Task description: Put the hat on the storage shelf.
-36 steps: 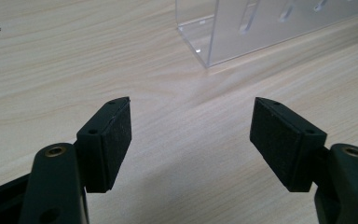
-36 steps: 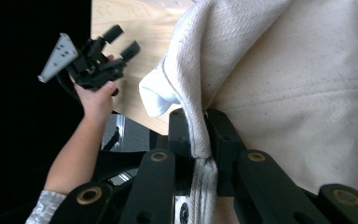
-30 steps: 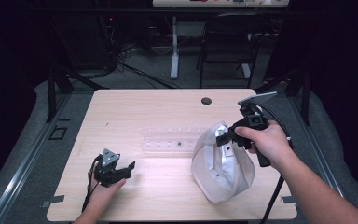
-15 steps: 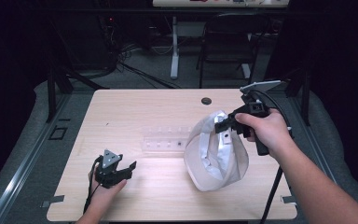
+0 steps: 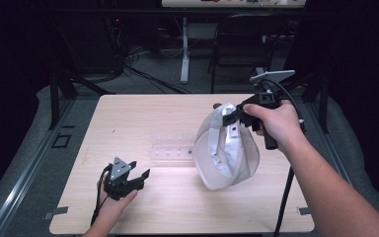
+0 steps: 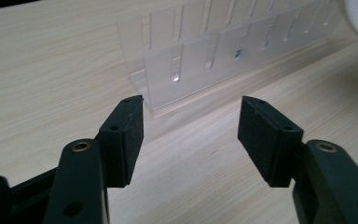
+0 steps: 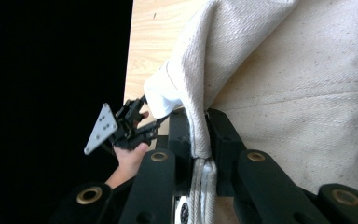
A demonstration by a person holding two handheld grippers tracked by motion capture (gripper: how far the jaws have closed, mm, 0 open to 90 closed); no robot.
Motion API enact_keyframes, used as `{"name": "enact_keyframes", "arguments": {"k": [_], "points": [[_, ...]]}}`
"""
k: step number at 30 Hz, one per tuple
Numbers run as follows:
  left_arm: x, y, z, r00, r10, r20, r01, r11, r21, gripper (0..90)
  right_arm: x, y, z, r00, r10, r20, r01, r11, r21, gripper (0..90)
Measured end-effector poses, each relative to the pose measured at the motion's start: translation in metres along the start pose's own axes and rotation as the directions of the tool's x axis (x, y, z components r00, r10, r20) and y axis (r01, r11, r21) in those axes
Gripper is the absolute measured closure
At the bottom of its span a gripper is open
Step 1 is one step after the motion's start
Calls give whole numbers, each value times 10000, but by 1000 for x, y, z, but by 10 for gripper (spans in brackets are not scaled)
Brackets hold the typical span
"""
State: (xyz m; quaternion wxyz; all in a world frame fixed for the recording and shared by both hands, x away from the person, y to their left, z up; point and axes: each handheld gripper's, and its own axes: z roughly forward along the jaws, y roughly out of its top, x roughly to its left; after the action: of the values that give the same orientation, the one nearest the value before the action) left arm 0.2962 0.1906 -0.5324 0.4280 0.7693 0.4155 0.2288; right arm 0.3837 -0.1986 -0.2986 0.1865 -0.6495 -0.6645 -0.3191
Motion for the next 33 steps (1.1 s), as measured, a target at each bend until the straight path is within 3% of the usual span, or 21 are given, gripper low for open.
{"name": "enact_keyframes", "arguments": {"k": [7,11,13,15,16,17,23,27,33], "points": [[-11,13,-1,9996,137,244,-128,9994,-334,424,8,12,1,9999,-19,-162,14,9995,-305,812],[-15,22,2,9980,254,583,-223,9983,-538,442,12,21,5,9996,132,-250,-144,9986,-512,811],[-19,27,4,9972,382,638,-353,9983,-459,445,13,23,6,9996,138,-244,-151,9984,-549,811],[-21,31,7,9958,404,826,-372,9985,-400,465,15,26,7,9994,151,-314,-170,9979,-622,811],[-23,35,10,9929,351,1137,-304,9986,-428,475,16,28,7,9994,112,-330,-131,9982,-585,811],[-24,38,10,9923,447,1156,-404,9984,-396,509,18,31,7,9993,109,-362,-133,9977,-661,811],[-31,49,12,9907,664,1185,-594,9963,-614,516,22,38,12,9984,336,-457,-378,9947,-956,811],[-37,60,13,9907,876,1043,-785,9930,-877,476,23,47,16,9976,401,-556,-458,9933,-1058,811],[-48,73,20,9842,1327,1168,-1220,9880,-946,443,27,57,22,9958,666,-636,-736,9906,-1149,811]]}}
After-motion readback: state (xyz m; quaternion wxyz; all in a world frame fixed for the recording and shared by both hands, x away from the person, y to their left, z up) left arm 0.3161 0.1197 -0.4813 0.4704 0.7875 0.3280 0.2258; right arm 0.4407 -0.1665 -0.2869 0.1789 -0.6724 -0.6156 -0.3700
